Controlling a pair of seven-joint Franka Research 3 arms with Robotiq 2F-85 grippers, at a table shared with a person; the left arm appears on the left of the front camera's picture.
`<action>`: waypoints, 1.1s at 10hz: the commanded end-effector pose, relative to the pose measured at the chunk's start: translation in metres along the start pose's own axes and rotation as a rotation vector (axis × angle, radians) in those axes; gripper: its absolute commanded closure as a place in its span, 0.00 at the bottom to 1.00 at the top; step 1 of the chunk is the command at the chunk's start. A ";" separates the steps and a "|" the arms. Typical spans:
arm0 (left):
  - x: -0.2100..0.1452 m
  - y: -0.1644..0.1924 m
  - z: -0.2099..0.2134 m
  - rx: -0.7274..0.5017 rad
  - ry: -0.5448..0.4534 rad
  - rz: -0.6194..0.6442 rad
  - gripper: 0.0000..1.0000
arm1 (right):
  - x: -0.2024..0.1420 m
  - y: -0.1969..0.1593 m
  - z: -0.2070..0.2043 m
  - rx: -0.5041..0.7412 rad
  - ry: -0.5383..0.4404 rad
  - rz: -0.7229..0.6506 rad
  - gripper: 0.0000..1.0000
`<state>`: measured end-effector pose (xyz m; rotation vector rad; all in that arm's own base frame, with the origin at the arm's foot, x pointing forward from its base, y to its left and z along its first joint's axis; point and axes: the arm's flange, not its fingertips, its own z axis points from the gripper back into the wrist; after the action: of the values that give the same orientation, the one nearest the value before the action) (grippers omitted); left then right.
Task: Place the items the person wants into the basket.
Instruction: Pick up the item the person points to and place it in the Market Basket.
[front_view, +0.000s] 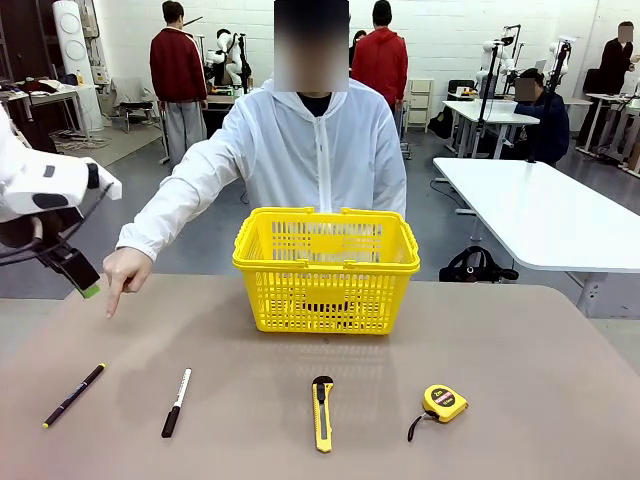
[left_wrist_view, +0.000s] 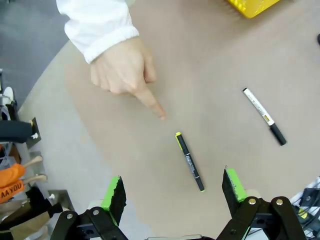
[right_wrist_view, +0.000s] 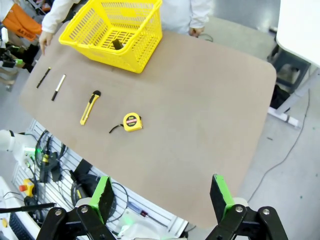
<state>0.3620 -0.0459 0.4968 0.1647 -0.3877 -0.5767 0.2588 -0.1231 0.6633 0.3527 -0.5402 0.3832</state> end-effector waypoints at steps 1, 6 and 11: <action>-0.051 -0.026 -0.055 0.007 0.050 0.035 0.00 | -0.001 0.000 -0.003 0.024 -0.009 0.008 0.00; -0.001 0.003 -0.048 -0.026 0.100 0.027 0.00 | -0.001 0.000 -0.003 0.024 -0.009 0.008 0.00; -0.009 -0.002 -0.063 -0.041 0.119 -0.005 0.00 | -0.001 0.000 -0.003 0.024 -0.009 0.008 0.00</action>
<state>0.3831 -0.0424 0.4497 0.1467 -0.2765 -0.5491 0.2589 -0.1232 0.6632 0.3526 -0.5400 0.3831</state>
